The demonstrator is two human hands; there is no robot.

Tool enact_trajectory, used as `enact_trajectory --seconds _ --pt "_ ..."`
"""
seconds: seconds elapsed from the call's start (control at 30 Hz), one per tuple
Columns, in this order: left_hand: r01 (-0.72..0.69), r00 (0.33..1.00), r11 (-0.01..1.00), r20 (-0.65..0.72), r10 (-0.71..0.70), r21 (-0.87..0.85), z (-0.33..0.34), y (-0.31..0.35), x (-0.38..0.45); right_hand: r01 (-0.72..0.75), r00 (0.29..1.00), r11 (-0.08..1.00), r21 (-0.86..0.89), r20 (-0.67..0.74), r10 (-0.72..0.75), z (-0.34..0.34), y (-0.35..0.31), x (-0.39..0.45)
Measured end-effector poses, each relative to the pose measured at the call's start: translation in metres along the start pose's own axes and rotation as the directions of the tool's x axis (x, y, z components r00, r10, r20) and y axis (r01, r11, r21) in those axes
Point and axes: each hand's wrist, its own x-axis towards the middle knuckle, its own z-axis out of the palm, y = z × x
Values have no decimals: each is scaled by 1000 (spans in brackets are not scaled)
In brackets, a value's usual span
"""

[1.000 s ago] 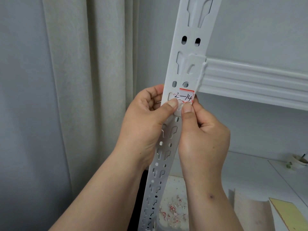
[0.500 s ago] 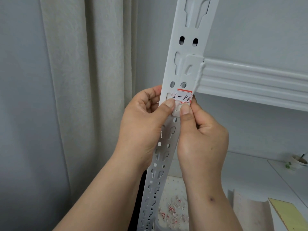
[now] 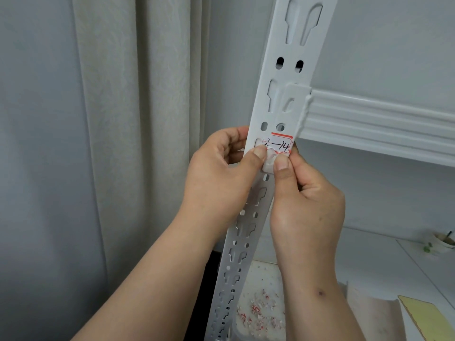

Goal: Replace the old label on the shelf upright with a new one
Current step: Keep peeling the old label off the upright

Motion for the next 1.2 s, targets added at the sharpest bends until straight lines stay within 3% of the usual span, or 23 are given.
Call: enact_trajectory --seconds 0.2,0.63,1.0,1.2 --pt "41 999 988 14 -39 -150 -1 2 -1 17 1000 1000 -26 15 -17 -2 1 1" --pt "67 997 984 33 -63 -166 0 0 3 25 999 1000 -6 30 -25 -2 2 1" --pt "28 999 1000 15 -28 8 -3 2 7 19 1000 1000 15 24 -19 -2 3 0" --pt "28 999 993 -20 -30 -114 1 1 -4 16 999 1000 9 32 -16 -4 5 0"
